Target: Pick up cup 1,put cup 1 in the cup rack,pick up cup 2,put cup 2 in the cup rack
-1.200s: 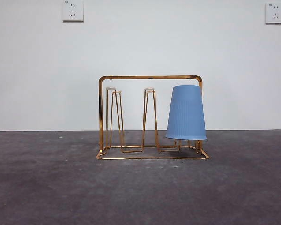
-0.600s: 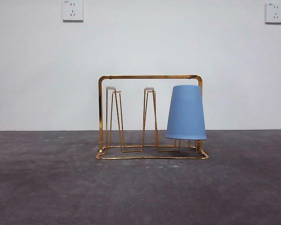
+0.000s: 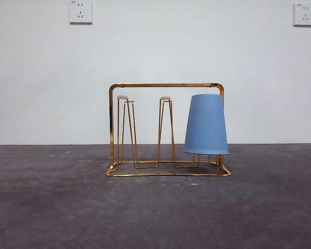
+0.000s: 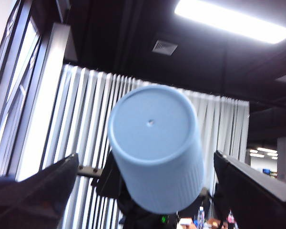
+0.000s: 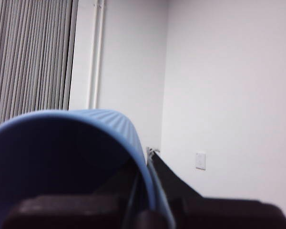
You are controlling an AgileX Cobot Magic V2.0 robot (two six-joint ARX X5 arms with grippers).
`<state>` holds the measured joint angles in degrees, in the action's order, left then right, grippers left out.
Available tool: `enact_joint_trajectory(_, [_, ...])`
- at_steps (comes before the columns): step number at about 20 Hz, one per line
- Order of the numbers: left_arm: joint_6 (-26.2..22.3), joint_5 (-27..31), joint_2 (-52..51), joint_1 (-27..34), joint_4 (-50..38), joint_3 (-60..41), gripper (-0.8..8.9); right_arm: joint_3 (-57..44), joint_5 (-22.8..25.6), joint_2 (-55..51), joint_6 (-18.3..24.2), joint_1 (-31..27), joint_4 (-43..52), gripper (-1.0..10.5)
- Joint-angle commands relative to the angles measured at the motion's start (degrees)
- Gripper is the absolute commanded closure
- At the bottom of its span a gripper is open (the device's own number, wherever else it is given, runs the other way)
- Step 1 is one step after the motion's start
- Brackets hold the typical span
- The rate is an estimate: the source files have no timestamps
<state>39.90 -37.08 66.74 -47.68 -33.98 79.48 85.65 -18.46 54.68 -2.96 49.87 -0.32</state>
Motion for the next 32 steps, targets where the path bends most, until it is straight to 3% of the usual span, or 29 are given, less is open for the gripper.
enact_joint_trajectory(1, [2.4,0.1,0.7,-0.5,-3.9,-0.2,3.32,-0.3,0.0,1.6,0.4,0.0,1.1,9.6])
enact_joint_trajectory(16, [4.7,4.1,1.6,-0.8,-13.1,-0.2,3.51,-0.3,-1.1,7.3,1.6,0.0,11.6,9.6])
enact_joint_trajectory(19, [4.7,4.1,1.9,-0.8,-13.4,-0.2,4.99,-0.3,-1.0,7.6,1.7,0.0,11.5,9.6])
enact_joint_trajectory(23, [4.7,4.1,2.0,-0.8,-13.6,-0.2,5.12,-0.3,-1.1,8.5,1.6,0.0,12.6,9.6])
enact_joint_trajectory(27, [4.7,4.1,2.0,-0.8,-13.7,-0.2,7.49,-0.3,-1.3,8.9,1.5,0.0,12.1,9.6])
enact_joint_trajectory(30, [4.7,4.1,2.0,-0.8,-13.7,-0.2,8.22,-0.3,-1.3,9.1,1.4,0.0,10.2,9.4])
enact_joint_trajectory(32, [4.7,4.1,2.0,-0.8,-13.7,-0.2,8.22,-0.3,-1.3,9.1,1.5,0.0,8.6,9.2])
